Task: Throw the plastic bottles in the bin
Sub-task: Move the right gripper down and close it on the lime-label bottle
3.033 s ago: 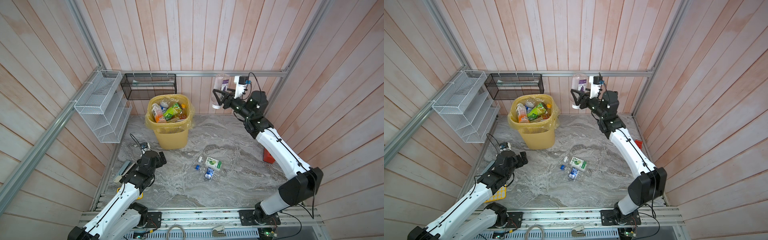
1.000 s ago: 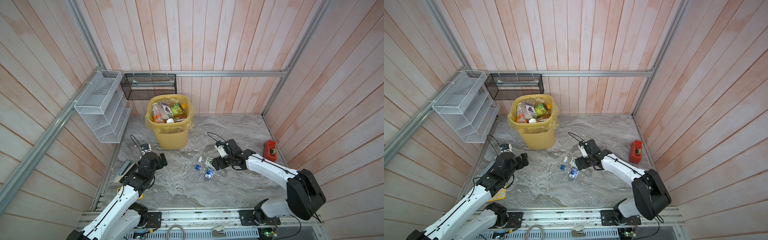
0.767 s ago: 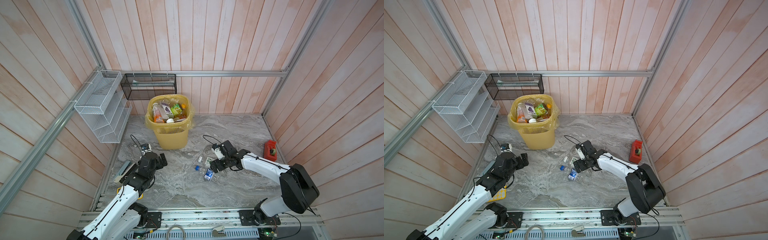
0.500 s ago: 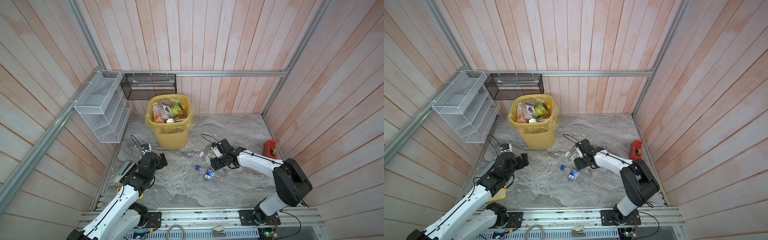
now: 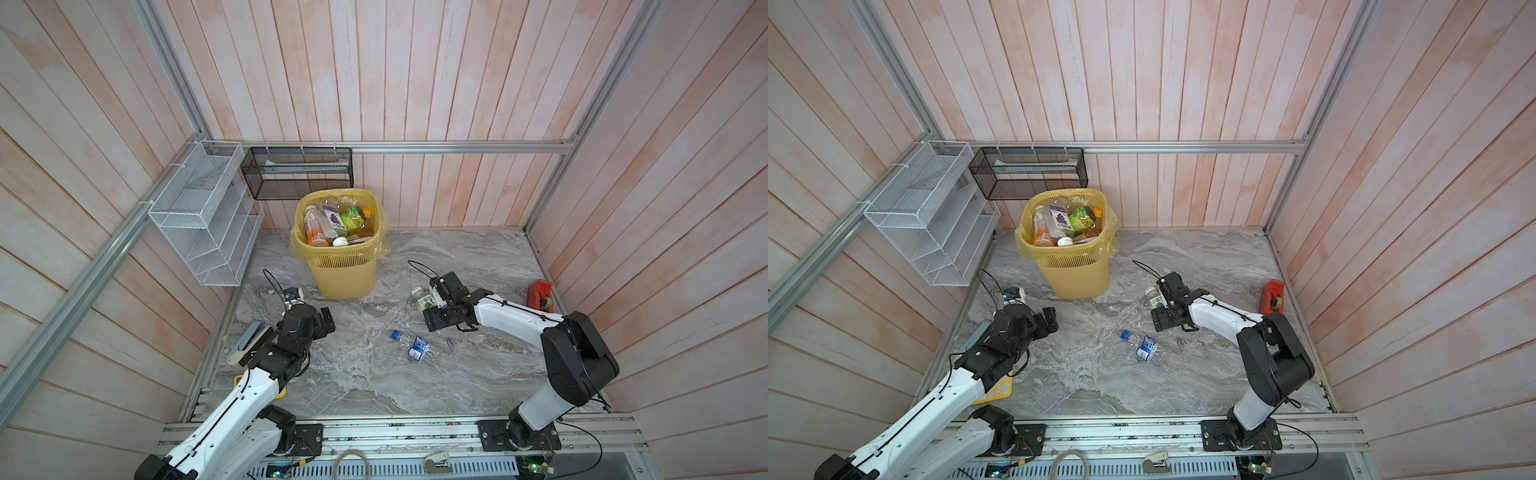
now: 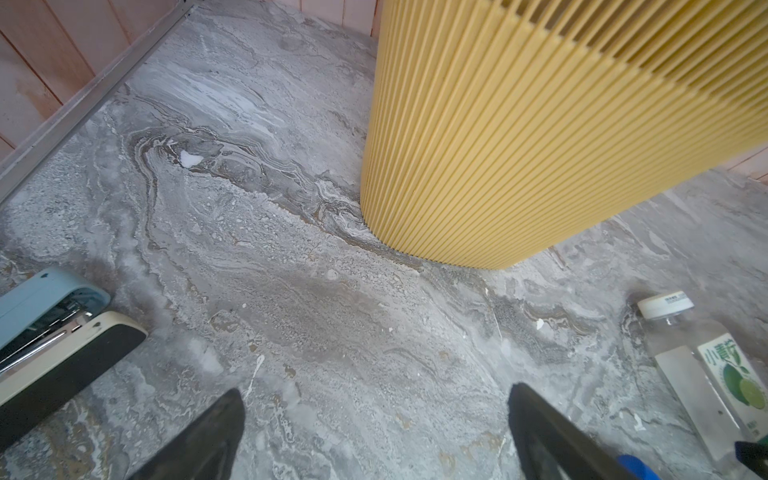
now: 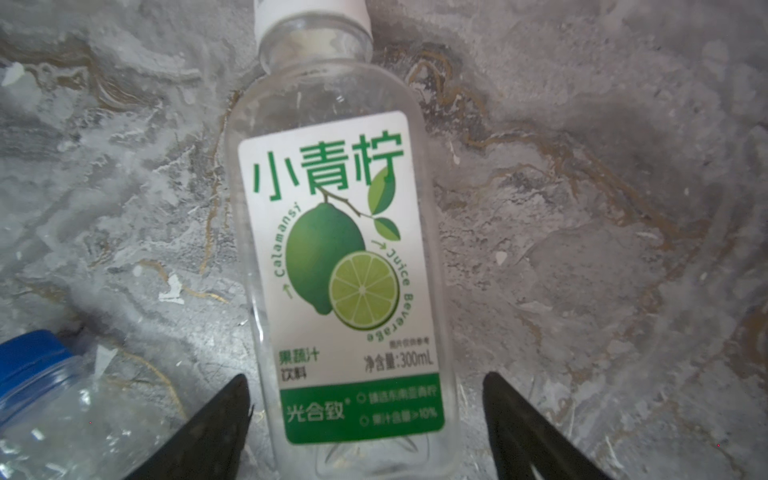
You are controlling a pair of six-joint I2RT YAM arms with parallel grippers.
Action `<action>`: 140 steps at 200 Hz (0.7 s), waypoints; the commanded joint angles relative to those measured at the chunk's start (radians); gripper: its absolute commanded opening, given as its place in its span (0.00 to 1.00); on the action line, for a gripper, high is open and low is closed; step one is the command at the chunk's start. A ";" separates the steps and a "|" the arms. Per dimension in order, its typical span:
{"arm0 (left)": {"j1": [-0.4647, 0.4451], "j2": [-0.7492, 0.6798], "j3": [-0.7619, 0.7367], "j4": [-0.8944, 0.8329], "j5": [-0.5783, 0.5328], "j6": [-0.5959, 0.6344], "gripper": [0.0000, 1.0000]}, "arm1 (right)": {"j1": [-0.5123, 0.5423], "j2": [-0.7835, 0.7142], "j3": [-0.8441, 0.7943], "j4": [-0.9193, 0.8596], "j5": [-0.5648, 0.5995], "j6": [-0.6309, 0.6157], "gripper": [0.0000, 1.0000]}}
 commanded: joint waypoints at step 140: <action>-0.004 -0.008 -0.013 -0.014 -0.020 -0.002 1.00 | -0.009 0.255 0.274 -0.182 -0.007 -0.160 0.74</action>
